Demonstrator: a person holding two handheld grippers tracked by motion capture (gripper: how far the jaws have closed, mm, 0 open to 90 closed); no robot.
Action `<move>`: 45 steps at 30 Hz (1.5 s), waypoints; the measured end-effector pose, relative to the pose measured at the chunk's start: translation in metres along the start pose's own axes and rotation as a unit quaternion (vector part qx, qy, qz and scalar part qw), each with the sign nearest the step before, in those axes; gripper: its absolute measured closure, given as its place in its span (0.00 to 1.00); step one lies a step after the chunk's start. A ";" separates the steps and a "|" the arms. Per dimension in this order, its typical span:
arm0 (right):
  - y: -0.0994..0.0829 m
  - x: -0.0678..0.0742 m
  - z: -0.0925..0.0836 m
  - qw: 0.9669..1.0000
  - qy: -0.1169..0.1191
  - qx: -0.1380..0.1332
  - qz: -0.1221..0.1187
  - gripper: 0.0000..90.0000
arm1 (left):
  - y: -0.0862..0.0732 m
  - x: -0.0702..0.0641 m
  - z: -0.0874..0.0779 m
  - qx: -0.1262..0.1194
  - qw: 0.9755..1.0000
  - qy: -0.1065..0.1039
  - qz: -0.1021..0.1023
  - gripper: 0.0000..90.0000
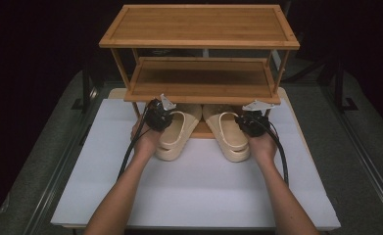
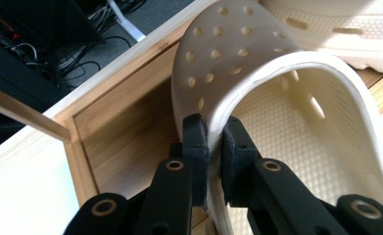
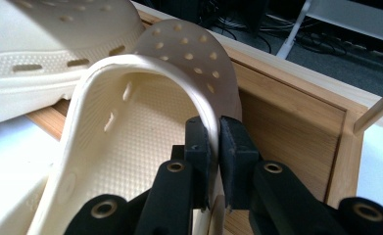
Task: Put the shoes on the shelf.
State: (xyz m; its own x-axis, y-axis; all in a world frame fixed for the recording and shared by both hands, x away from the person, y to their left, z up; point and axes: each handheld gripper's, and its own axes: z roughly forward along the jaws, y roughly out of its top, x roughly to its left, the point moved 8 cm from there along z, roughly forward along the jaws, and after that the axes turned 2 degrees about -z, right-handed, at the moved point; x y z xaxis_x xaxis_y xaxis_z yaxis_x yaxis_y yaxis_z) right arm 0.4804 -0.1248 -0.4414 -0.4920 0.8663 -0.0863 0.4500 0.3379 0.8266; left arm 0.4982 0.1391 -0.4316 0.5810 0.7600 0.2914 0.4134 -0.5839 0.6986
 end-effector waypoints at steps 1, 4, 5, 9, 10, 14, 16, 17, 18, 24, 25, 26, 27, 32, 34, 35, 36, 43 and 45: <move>0.000 0.000 0.000 1.000 -0.001 0.000 -0.003 0.90 | 0.000 -0.001 0.001 -0.002 1.000 -0.005 0.001 0.90; 0.000 0.002 0.001 1.000 0.004 0.000 -0.002 0.86 | 0.001 -0.003 0.001 -0.005 1.000 -0.007 -0.003 0.86; 0.000 0.002 0.000 1.000 0.008 -0.003 0.001 0.83 | 0.002 -0.003 0.001 -0.009 1.000 -0.014 -0.010 0.84; 0.003 0.001 -0.005 1.000 0.022 -0.014 0.015 0.67 | 0.003 -0.004 -0.005 -0.017 0.999 -0.036 -0.019 0.66; 0.004 0.001 -0.008 0.999 0.029 -0.014 0.016 0.62 | 0.003 -0.004 -0.010 -0.019 0.998 -0.050 -0.027 0.62; 0.004 -0.001 -0.023 0.998 0.054 -0.013 0.026 0.46 | 0.003 -0.001 -0.029 -0.034 0.995 -0.082 -0.042 0.49; 0.004 -0.001 -0.032 0.997 0.067 -0.010 0.028 0.39 | 0.003 0.002 -0.041 -0.047 0.992 -0.104 -0.049 0.43; 0.002 -0.001 -0.037 0.997 0.072 -0.006 0.025 0.33 | 0.002 0.003 -0.047 -0.052 0.991 -0.115 -0.051 0.40; 0.001 -0.001 -0.042 0.997 0.075 -0.003 0.022 0.30 | 0.001 0.003 -0.052 -0.056 0.989 -0.125 -0.054 0.37; -0.010 0.001 -0.070 0.995 0.098 -0.002 0.016 0.17 | -0.015 0.003 -0.076 -0.055 0.984 -0.163 -0.043 0.20; -0.013 0.001 -0.073 0.995 0.100 0.003 0.015 0.14 | -0.020 0.002 -0.079 -0.053 0.984 -0.166 -0.039 0.19; -0.018 0.001 -0.076 0.995 0.100 0.012 0.012 0.13 | -0.024 0.001 -0.081 -0.053 0.983 -0.171 -0.036 0.16; -0.022 0.002 -0.079 0.994 0.104 0.013 0.010 0.13 | -0.029 0.001 -0.083 -0.049 0.983 -0.176 -0.035 0.15; -0.046 0.006 -0.082 0.992 0.123 0.027 0.009 0.08 | -0.056 -0.007 -0.082 -0.036 0.982 -0.185 -0.026 0.08; -0.049 0.007 -0.081 0.992 0.125 0.028 0.008 0.07 | -0.062 -0.008 -0.080 -0.030 0.981 -0.188 -0.026 0.02; -0.058 0.011 -0.078 0.990 0.135 0.031 0.011 0.04 | -0.072 -0.012 -0.074 -0.019 0.980 -0.197 -0.026 0.02; -0.062 0.013 -0.075 0.990 0.138 0.037 0.010 0.03 | -0.075 -0.013 -0.072 -0.018 0.979 -0.200 -0.026 0.02; -0.077 0.028 -0.057 0.984 0.167 0.057 -0.002 0.01 | -0.092 -0.023 -0.052 0.012 0.976 -0.216 -0.013 0.00; -0.076 0.031 -0.053 0.983 0.173 0.057 -0.005 0.01 | -0.093 -0.026 -0.047 0.015 0.975 -0.220 -0.010 0.00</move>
State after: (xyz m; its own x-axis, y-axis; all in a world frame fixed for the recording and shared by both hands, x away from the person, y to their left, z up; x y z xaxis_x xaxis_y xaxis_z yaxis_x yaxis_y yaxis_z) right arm 0.3912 -0.1432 -0.4778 -0.7120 0.6927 0.1152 0.5138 0.4021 0.7579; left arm 0.4120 0.1868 -0.4733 0.8141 0.5796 -0.0360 0.4449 -0.5827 0.6801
